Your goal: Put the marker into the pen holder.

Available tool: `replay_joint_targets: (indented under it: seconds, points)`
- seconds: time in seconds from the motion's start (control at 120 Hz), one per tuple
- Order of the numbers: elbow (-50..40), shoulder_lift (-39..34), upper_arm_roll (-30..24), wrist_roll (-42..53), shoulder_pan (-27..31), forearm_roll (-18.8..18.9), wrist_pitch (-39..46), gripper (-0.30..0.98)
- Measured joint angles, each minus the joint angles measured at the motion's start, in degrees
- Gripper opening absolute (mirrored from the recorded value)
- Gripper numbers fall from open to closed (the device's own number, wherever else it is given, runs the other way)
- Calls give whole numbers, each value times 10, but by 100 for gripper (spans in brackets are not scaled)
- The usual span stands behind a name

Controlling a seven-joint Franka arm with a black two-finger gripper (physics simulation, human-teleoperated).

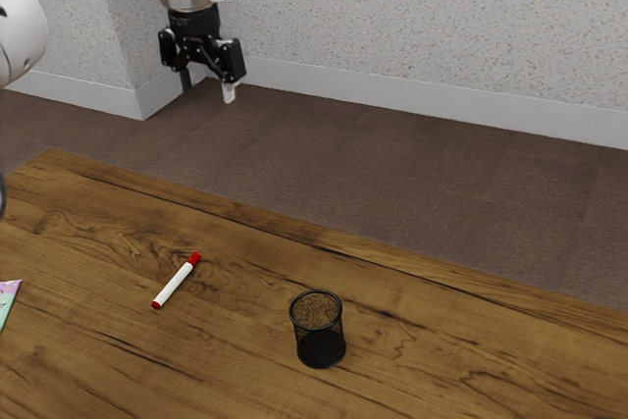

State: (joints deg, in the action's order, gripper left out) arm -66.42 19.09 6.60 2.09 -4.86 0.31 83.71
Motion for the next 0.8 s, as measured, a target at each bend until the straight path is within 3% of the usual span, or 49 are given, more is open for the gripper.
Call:
replay_joint_targets:
  seconds: [0.275,0.542,0.8]
  points:
    - [5,0,1,12,-5,1,-1,68]
    - [-2,182,78,19,16,-8,86,68]
    - [-4,225,82,30,31,-41,145,68]
